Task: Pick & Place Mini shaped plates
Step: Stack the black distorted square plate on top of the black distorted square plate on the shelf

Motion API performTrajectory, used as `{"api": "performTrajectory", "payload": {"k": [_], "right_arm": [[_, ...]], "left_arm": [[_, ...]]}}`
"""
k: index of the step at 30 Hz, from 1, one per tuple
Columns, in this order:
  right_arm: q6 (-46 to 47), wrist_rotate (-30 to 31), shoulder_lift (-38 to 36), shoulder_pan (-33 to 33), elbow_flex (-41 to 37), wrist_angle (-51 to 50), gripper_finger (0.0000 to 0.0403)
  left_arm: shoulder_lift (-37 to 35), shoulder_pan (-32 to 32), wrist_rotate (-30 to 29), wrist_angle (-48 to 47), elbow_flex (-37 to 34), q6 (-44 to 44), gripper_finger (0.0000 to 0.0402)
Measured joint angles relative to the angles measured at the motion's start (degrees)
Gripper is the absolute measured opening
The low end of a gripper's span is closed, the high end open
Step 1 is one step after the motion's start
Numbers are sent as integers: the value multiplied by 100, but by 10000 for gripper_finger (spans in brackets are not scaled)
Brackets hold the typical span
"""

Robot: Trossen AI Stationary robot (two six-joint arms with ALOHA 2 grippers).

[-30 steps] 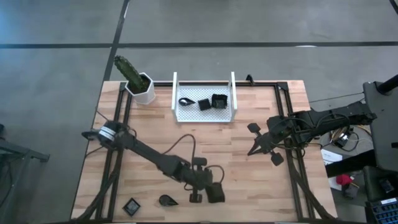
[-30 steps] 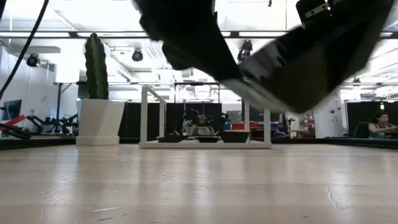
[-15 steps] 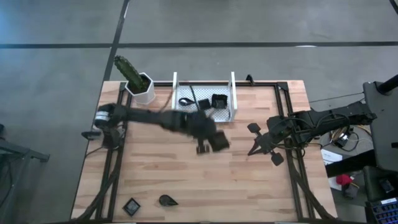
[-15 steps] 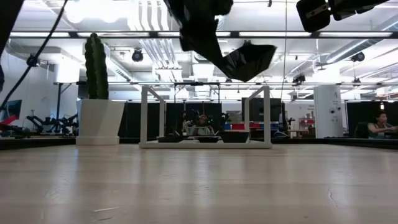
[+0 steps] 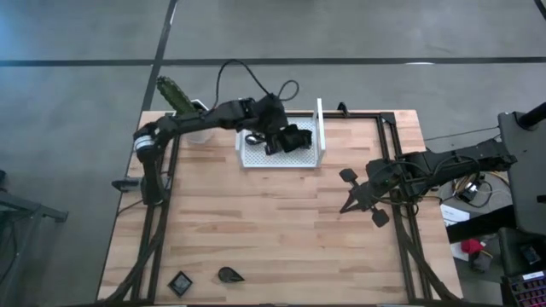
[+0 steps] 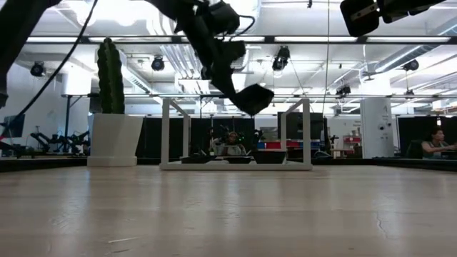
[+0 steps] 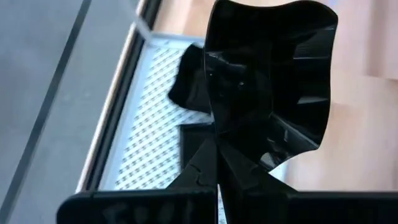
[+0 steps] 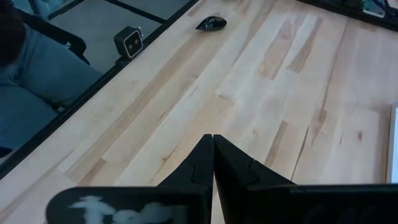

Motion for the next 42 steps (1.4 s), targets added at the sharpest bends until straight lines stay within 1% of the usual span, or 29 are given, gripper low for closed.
{"api": "performTrajectory", "payload": {"k": [6,14,25,36,42], "right_arm": [[-2,0,0,2,0,18,8],[-2,2,0,0,0,40,8],[26,2,0,0,0,46,8],[9,4,0,0,0,55,8],[0,4,0,0,0,55,8]], "left_arm": [[265,156,21,197,0,411,0],[293,201,29,527,30,684,0],[542,238,-10,897,205,1006,0],[553,244,44,1406,-57,1025,0],[553,228,58,1779,-415,983,0]]}}
